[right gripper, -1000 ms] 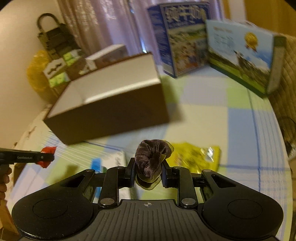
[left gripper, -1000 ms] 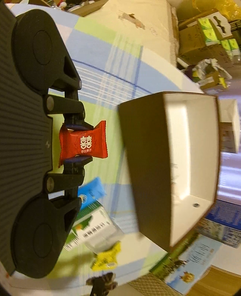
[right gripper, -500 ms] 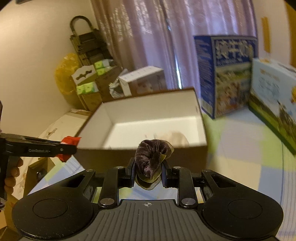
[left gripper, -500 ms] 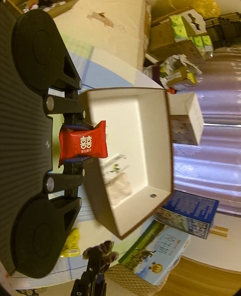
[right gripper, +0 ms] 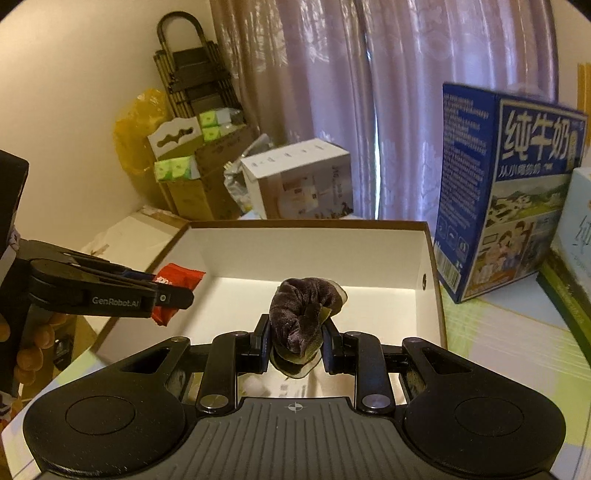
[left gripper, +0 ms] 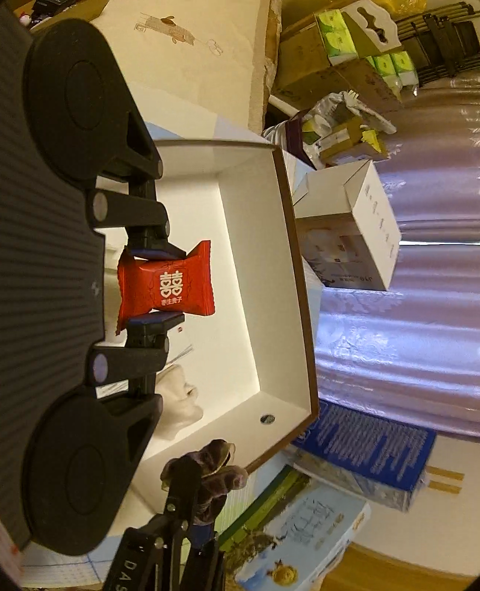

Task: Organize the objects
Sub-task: 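Carry the sweet and red packet into the brown box and open both tools, then lift both open tools out of the box back over the table items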

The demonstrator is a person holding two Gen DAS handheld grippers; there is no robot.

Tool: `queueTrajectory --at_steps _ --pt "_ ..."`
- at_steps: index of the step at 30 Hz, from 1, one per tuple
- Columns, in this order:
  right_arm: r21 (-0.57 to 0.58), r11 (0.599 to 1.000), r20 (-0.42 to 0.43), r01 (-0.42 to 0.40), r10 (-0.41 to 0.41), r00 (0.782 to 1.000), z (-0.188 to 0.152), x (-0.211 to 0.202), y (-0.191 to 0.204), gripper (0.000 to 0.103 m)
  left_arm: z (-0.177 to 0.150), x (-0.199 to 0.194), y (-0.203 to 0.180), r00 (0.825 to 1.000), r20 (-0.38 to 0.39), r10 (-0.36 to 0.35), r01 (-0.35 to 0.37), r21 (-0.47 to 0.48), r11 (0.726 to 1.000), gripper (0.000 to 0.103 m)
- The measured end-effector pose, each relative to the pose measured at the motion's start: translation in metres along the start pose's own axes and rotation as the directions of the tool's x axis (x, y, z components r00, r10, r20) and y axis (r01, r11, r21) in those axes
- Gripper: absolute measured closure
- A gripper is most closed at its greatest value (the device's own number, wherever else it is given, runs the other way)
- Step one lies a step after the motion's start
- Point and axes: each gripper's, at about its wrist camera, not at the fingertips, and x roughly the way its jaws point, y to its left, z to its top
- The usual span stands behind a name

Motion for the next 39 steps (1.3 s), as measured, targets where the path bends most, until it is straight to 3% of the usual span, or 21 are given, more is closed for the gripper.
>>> queueTrajectory --at_steps 9,12,20,25,32,39 --pt "0.032 0.999 -0.035 0.019 -0.017 0.999 0.013 0.038 -0.024 0.08 0.017 0.057 0.0 0.998 -0.056 0.019 -0.019 0.0 1.0 0.078" --pt "0.042 0.999 -0.037 0.024 -0.023 0.999 0.016 0.044 -0.029 0.079 0.023 0.064 0.001 0.999 -0.035 0.025 -0.025 0.002 1.0 0.053" --pt "0.058 0.998 -0.045 0.023 -0.02 0.999 0.018 0.053 -0.034 0.079 0.027 0.071 0.013 0.998 -0.054 0.037 -0.037 -0.013 0.999 0.05" --pt "0.094 0.995 -0.014 0.02 -0.019 1.0 0.023 0.057 -0.036 0.079 0.02 0.066 0.019 0.997 -0.066 0.03 -0.031 -0.027 0.999 0.041" --pt "0.128 0.99 0.056 0.057 -0.064 0.996 0.029 0.048 -0.037 0.05 0.007 0.05 0.018 0.997 -0.072 0.012 -0.014 -0.03 0.999 0.025" --pt "0.143 0.988 0.053 0.05 -0.058 0.997 0.018 0.022 -0.038 0.048 -0.001 0.025 0.013 0.999 -0.045 0.02 -0.021 -0.023 1.0 0.021"
